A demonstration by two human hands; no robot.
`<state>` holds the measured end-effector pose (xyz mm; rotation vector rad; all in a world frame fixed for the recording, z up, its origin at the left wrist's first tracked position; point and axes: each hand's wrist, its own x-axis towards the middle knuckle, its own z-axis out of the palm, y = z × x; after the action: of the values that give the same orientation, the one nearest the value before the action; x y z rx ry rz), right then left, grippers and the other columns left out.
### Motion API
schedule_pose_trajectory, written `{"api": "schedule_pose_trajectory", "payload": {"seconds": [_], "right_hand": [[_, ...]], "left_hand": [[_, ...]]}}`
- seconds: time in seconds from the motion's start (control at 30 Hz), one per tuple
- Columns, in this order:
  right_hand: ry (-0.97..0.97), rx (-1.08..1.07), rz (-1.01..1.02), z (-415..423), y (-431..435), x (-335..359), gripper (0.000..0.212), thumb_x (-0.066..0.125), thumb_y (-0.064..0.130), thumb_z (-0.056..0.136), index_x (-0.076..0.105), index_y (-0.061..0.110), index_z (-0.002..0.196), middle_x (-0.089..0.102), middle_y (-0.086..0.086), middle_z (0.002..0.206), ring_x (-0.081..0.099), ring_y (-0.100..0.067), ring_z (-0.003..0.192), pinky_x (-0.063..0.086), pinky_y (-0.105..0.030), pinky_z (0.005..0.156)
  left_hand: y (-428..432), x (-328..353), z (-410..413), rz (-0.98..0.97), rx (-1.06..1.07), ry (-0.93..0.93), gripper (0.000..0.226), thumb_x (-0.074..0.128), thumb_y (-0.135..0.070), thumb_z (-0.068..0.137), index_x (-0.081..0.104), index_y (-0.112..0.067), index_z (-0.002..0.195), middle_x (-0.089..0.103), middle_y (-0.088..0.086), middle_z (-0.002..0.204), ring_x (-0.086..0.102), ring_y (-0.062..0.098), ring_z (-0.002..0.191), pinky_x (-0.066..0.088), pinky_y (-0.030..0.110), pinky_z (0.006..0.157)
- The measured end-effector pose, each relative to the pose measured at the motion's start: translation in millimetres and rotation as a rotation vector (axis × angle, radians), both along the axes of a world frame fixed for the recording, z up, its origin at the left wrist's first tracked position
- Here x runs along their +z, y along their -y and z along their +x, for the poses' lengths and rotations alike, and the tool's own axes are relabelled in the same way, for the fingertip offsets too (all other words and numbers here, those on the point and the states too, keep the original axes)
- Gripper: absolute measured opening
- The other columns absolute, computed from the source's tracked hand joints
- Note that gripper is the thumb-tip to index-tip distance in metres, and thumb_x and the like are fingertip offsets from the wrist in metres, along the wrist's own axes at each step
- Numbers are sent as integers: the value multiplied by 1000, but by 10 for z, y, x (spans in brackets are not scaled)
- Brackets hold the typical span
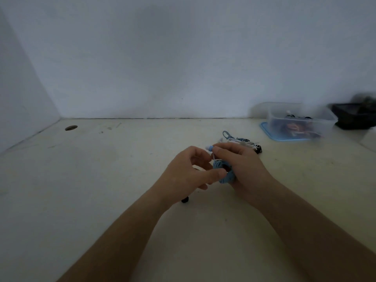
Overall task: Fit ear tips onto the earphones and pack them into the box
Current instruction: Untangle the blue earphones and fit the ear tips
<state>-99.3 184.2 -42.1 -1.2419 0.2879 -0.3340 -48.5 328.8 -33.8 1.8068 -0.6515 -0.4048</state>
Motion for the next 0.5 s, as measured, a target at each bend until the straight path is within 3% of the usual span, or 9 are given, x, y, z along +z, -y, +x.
{"api": "schedule_pose_trajectory", "payload": {"seconds": [0.2, 0.37, 0.5], "right_hand": [[-47, -98, -46, -14, 59, 206, 19, 71, 12, 88, 72, 1, 104, 71, -18, 100, 70, -30, 91, 61, -41, 69], [-39, -167, -61, -132, 348, 438, 11, 67, 9, 92, 75, 5, 97, 73, -15, 93, 72, -27, 83, 60, -36, 67], [-59, -198, -7, -266, 829, 648, 13, 63, 9, 94, 73, 4, 101, 72, -11, 88, 70, -21, 73, 57, -31, 59]], "left_hand": [[136, 171, 19, -8, 32, 123, 23, 77, -15, 83, 62, -10, 100, 71, 8, 95, 73, 20, 75, 61, 29, 66], [457, 436, 32, -77, 11, 155, 20, 78, -9, 81, 66, -9, 96, 72, 7, 86, 72, 15, 73, 61, 29, 66], [957, 595, 50, -142, -9, 165, 16, 80, -8, 79, 71, -11, 91, 75, 9, 85, 74, 23, 76, 62, 36, 69]]}}
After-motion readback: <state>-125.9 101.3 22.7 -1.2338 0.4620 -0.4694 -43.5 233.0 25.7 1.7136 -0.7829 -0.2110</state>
